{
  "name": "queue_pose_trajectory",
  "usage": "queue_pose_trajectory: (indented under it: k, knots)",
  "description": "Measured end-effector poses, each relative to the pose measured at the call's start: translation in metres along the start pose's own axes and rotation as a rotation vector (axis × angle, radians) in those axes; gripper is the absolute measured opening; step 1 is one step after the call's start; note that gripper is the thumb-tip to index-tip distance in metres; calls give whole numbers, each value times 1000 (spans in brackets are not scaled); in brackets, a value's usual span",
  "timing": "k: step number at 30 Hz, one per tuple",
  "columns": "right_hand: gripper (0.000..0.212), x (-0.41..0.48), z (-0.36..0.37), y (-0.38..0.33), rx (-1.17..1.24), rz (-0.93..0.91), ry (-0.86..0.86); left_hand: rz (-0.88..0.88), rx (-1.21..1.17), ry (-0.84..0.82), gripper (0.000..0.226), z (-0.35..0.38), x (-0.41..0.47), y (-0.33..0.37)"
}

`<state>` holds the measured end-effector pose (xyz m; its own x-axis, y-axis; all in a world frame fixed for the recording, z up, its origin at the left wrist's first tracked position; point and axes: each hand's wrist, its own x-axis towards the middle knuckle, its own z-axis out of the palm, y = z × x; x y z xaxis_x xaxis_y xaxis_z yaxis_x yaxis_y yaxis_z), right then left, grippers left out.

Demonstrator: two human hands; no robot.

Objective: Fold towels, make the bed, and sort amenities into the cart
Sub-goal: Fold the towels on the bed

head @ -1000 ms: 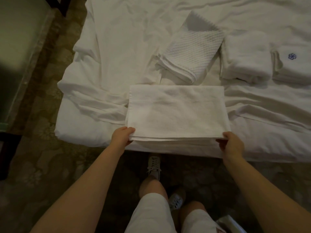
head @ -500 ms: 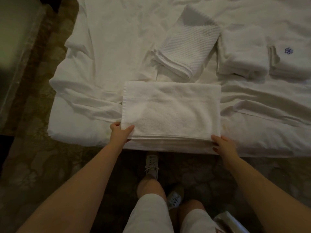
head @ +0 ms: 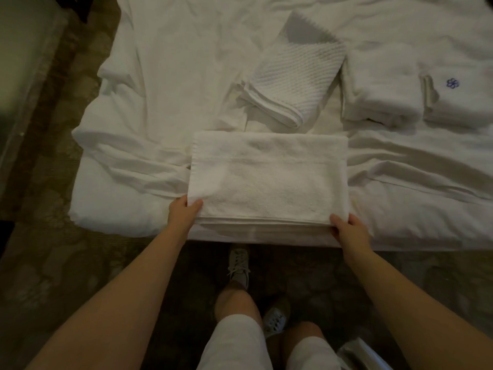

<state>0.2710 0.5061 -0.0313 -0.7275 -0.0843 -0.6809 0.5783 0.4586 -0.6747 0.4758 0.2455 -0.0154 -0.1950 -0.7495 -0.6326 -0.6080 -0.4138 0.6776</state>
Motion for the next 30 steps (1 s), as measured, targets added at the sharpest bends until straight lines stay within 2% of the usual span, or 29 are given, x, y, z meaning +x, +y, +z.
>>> queue_pose_trajectory:
  k: [3, 5, 10, 13, 15, 19, 20, 22, 26, 29, 30]
  knots:
    - [47, 0, 0, -7, -2, 21, -18, -97, -251, -133, 38, 0, 0, 1]
    - [48, -1, -1, -10, 4, 19, -16, -153, -323, -166, 38, 1, -3, 3]
    - [39, -10, -4, -30, -66, -115, 129, -88, -201, 37, 43, 1, -10, 15]
    - [43, -24, -3, -54, 235, 6, 97, 5, -131, 67, 34, -3, -28, 36]
    - [43, -41, -1, -81, 381, -27, 38, 116, -37, 69, 23, -8, -49, 61]
    - [44, -100, 8, -157, 380, -327, -25, 434, 93, 47, 45, -15, -100, 132]
    - [42, -116, 13, -174, 338, -400, -37, 520, 145, 3, 45, -14, -112, 147]
    - [36, -149, 23, -201, 262, -540, -92, 598, 168, -115, 28, -7, -141, 177]
    - [32, -190, 33, -228, -34, -805, -226, 532, 85, -299, 20, 10, -184, 225]
    - [34, -198, 27, -244, -223, -969, -224, 256, -105, -413, 38, 13, -198, 260]
    - [32, -199, 25, -249, -262, -988, -227, 226, -102, -435, 43, 14, -200, 270]
